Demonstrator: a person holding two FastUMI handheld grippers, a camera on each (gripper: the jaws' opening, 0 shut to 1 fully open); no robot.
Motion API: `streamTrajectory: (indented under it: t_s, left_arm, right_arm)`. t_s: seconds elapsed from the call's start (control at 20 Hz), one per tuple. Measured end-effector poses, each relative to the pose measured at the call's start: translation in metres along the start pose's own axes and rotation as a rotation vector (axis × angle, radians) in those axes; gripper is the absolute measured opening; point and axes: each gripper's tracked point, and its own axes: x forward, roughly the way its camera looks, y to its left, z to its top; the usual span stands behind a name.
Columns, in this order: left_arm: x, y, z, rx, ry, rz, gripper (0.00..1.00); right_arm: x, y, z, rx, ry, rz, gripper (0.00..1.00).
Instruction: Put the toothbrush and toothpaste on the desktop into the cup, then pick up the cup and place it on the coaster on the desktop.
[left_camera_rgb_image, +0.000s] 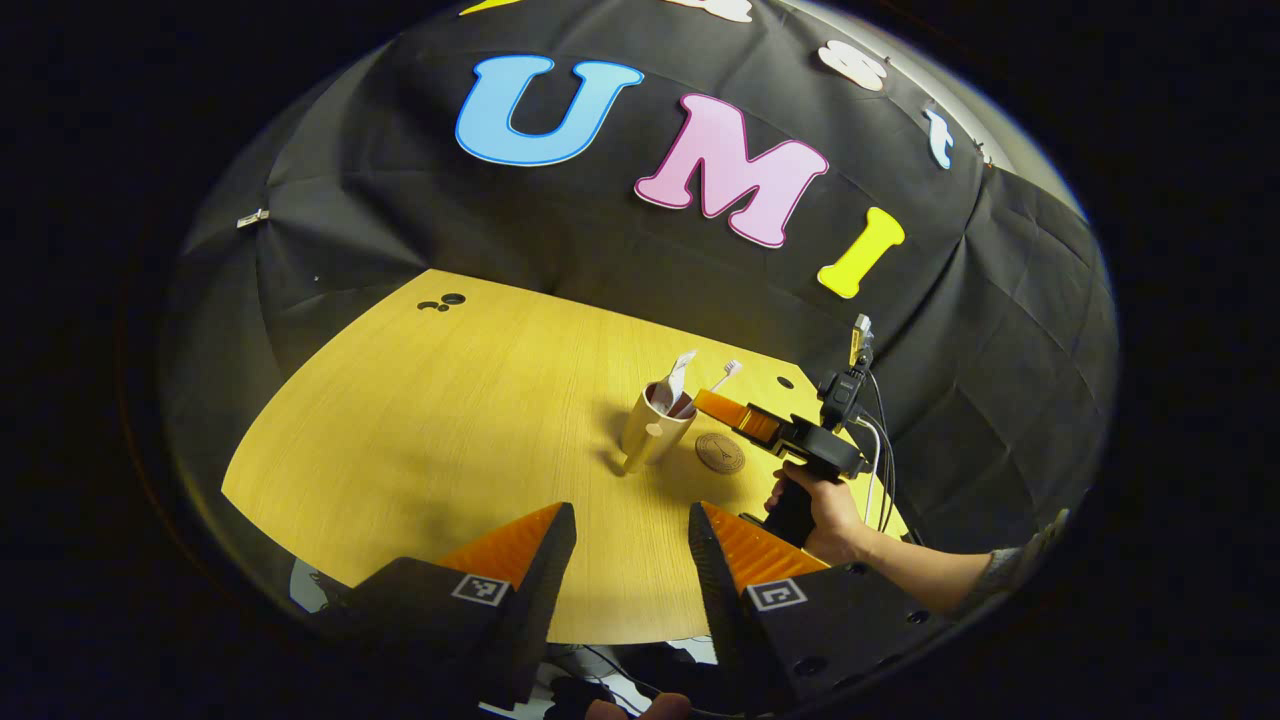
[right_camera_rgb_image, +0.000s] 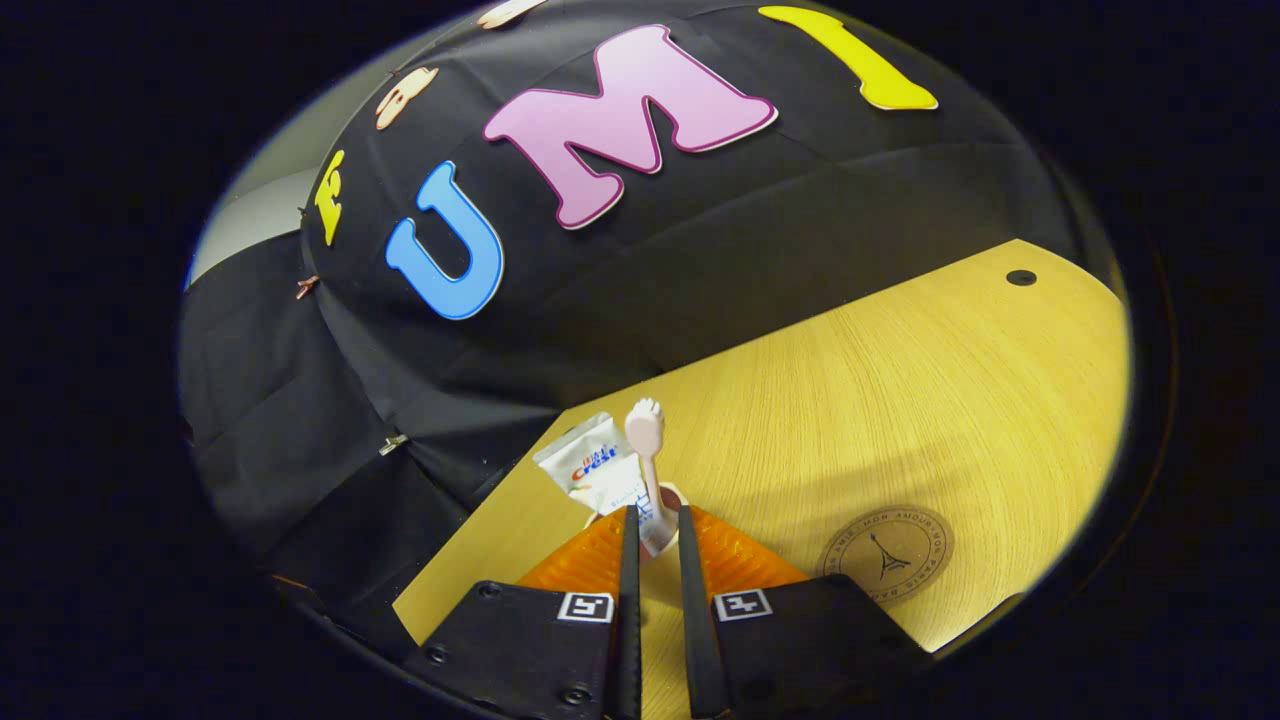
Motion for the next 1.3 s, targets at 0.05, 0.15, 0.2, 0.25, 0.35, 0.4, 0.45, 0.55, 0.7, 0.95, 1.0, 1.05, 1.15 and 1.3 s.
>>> streamTrajectory:
  t_s: [0.05,0.15,0.2,0.25,0.35,0.4,0.45,0.55,0.7,0.95,1.0,1.05,1.15,1.3]
  left_arm:
    - [0.004,-0.003,0.002,0.0,0.001,-0.004,0.71]
    - [0.01,-0.006,0.004,0.008,0.008,-0.012,0.71]
    - [0.015,-0.007,0.004,0.014,0.018,-0.017,0.71]
    - [0.022,-0.008,0.002,0.019,0.033,-0.024,0.71]
    - [0.036,-0.01,-0.003,0.018,0.074,-0.036,0.71]
    - [0.043,-0.01,-0.003,0.014,0.092,-0.04,0.71]
    - [0.051,-0.011,-0.005,0.011,0.11,-0.042,0.71]
    - [0.066,-0.012,-0.008,0.018,0.151,-0.039,0.71]
    - [0.09,-0.009,-0.013,0.059,0.23,-0.024,0.71]
    - [0.128,-0.011,-0.022,0.128,0.382,-0.022,0.71]
    - [0.136,-0.012,-0.023,0.139,0.406,-0.016,0.71]
    - [0.143,-0.012,-0.022,0.154,0.425,-0.012,0.72]
    - [0.159,-0.01,-0.023,0.197,0.459,0.004,0.72]
    - [0.184,-0.007,-0.025,0.274,0.509,0.026,0.71]
  right_arm:
    - [-0.004,0.002,-0.006,0.007,0.024,0.0,0.24]
    - [-0.014,0.003,-0.015,0.023,0.068,-0.005,0.27]
    - [-0.021,0.004,-0.018,0.036,0.086,-0.008,0.29]
    - [-0.027,0.004,-0.022,0.047,0.106,-0.012,0.31]
    - [-0.045,0.0,-0.031,0.059,0.155,-0.028,0.33]
    - [-0.054,-0.005,-0.035,0.055,0.175,-0.046,0.36]
    - [-0.065,-0.011,-0.035,0.055,0.189,-0.06,0.36]
    - [-0.087,-0.019,-0.035,0.072,0.212,-0.075,0.23]
    - [-0.119,-0.034,-0.035,0.087,0.246,-0.089,0.55]
    - [-0.174,-0.07,-0.025,0.119,0.254,-0.146,0.72]
    - [-0.185,-0.078,-0.026,0.127,0.259,-0.159,0.78]
    - [-0.197,-0.084,-0.028,0.135,0.263,-0.172,0.63]
    - [-0.217,-0.094,-0.032,0.16,0.266,-0.194,0.8]
    - [-0.245,-0.108,-0.037,0.188,0.259,-0.233,0.83]
